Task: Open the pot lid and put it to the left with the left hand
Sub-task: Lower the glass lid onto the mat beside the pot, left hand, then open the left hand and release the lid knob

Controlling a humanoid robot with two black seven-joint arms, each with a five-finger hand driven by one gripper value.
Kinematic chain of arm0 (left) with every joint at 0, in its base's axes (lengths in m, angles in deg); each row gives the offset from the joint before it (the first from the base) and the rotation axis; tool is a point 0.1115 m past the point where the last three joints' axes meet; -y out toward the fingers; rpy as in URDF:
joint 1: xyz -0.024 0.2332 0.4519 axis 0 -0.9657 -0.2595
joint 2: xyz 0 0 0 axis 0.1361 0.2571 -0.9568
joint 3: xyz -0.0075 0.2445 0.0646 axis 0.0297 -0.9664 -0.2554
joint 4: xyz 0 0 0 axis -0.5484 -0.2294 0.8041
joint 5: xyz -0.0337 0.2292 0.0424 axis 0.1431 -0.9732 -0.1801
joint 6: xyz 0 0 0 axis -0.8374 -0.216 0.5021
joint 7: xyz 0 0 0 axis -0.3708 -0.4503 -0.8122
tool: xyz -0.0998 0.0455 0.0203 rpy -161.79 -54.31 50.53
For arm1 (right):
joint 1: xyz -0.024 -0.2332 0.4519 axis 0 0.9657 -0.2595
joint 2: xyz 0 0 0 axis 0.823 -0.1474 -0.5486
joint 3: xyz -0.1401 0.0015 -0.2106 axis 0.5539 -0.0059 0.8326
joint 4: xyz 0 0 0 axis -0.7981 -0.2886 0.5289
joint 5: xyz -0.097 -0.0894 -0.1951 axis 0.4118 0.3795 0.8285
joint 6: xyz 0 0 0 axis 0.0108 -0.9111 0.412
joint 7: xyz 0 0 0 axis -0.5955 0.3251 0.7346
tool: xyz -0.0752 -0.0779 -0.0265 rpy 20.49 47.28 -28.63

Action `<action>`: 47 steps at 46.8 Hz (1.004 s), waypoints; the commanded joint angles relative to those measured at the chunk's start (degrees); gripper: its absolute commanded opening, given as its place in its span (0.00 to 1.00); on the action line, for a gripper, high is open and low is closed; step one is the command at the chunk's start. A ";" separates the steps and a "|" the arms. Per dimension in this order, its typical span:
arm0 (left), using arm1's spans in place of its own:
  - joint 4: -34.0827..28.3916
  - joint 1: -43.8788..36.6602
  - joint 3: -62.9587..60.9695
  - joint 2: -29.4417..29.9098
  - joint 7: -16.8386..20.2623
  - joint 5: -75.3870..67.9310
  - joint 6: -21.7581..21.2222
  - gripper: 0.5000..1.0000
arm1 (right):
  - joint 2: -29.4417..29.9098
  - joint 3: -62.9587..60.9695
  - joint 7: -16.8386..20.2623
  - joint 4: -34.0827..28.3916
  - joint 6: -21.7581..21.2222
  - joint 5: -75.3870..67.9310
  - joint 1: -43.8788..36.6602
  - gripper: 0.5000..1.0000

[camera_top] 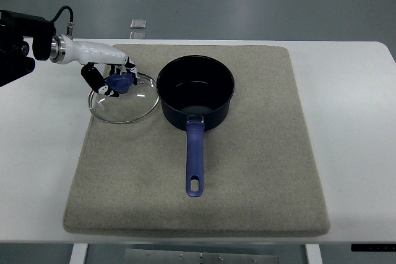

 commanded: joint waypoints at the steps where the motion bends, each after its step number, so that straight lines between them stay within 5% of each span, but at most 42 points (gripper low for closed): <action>1: -0.08 -0.02 0.06 0.04 0.00 -0.03 -0.19 0.00 | 0.00 0.00 0.00 0.00 0.00 0.00 -0.07 0.83; 47: -2.01 -0.11 0.14 -0.40 0.00 1.73 -0.19 0.00 | 0.00 0.00 0.00 0.00 0.00 0.00 0.01 0.83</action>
